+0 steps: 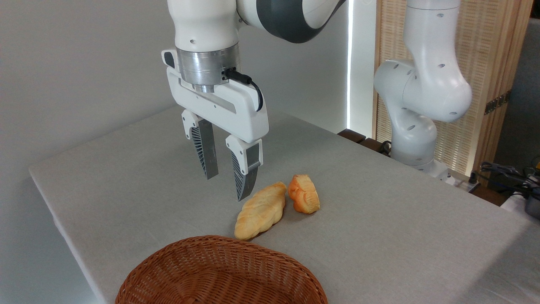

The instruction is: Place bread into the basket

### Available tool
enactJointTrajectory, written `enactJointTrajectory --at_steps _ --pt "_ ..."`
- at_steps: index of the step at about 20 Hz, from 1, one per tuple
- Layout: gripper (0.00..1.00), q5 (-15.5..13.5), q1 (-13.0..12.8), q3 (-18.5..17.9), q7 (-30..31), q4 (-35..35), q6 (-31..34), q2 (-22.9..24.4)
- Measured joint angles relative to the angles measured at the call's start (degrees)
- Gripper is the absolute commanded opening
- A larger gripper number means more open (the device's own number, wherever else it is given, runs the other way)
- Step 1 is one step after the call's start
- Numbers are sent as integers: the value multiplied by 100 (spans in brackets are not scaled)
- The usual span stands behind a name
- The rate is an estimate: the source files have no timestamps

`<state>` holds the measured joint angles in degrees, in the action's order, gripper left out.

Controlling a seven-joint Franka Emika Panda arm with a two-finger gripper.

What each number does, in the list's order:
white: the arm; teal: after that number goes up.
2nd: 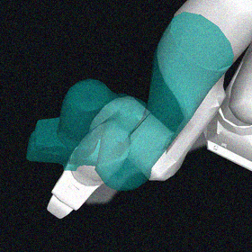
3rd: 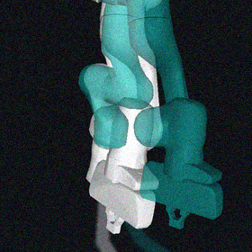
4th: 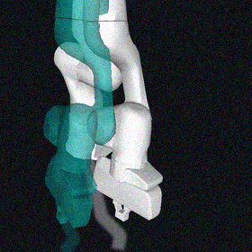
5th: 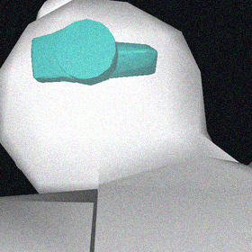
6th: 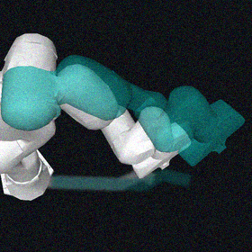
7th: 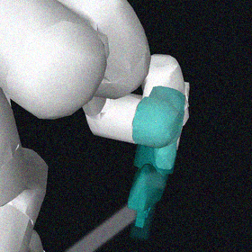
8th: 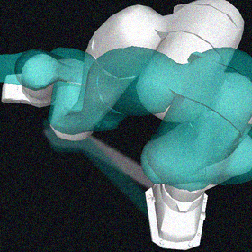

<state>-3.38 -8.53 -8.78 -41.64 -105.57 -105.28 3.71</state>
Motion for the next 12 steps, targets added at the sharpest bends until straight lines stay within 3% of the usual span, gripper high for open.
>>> enactJointTrajectory --at_steps 12 --pt "100 0 0 0 6 2 49 8"
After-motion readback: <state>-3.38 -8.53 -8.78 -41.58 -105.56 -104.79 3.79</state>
